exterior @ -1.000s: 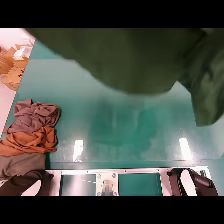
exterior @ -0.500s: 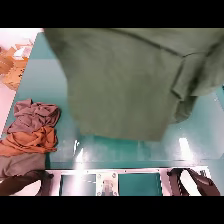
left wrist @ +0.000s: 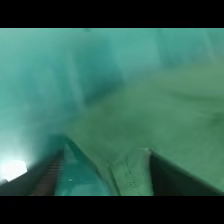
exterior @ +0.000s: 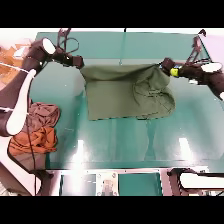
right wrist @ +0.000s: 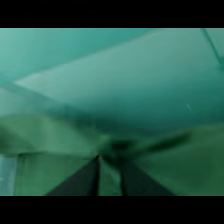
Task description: Fold the shirts.
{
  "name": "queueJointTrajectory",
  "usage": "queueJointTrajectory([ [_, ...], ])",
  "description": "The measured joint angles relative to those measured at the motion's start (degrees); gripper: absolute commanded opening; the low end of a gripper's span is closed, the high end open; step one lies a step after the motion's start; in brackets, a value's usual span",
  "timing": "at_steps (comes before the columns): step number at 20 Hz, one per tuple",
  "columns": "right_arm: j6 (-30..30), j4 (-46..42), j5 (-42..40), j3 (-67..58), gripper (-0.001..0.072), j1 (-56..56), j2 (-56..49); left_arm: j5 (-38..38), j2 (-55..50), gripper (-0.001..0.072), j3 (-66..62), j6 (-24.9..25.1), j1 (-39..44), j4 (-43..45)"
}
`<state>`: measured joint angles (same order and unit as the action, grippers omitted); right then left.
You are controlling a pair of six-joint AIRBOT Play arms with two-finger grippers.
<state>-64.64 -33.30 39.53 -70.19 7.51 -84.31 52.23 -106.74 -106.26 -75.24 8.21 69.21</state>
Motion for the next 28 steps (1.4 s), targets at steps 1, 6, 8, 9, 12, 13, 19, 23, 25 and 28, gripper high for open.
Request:
queueJointTrajectory([
  [1, 0.11, 0.15, 0.11, -0.68, 0.0310, 0.74, -1.18, 0.24, -0.90, 0.0603, -0.55, 0.17, -0.37, -0.96],
  [6, -3.61, -3.26, 12.83, -1.66, 0.0016, 11.61, 1.14, 14.82, -1.57, 0.0018, -7.85, -1.90, -5.01, -2.80],
  [8, -6.05, -7.58, 19.10, 0.94, 0.0015, 16.31, 4.33, 21.92, -0.39, 0.0017, -8.74, -3.69, -6.84, -3.06],
  [9, -7.13, -9.64, 20.83, 3.02, 0.0016, 18.40, 6.21, 25.18, 0.66, 0.0018, -7.82, -4.55, -7.39, -3.04],
  [12, -9.09, -15.04, 24.20, 12.09, 0.0193, 25.46, 11.89, 31.10, 6.21, 0.0020, 1.95, -6.05, -7.43, -2.95],
  [13, -9.60, -16.11, 24.46, 14.93, 0.0286, 27.54, 13.03, 31.12, 8.92, 0.0023, 7.50, -6.64, -7.21, -2.95],
  [19, -10.67, -17.90, 21.81, 25.94, 0.0286, 33.55, 15.15, 20.70, 19.54, 0.0594, 40.85, -9.33, -6.27, -9.86],
  [23, -10.75, -17.18, 20.35, 27.85, 0.0287, 33.57, 13.11, 9.05, 19.58, 0.0593, 52.06, -5.46, -3.34, -22.99],
  [25, -10.84, -16.55, 20.00, 28.17, 0.0294, 32.44, 11.58, 5.11, 17.99, 0.0593, 54.14, -2.86, -1.20, -29.97],
  [28, -10.62, -14.80, 18.95, 28.41, 0.0348, 30.03, 8.59, 1.84, 15.37, 0.0301, 55.69, 2.05, 0.74, -38.38],
])
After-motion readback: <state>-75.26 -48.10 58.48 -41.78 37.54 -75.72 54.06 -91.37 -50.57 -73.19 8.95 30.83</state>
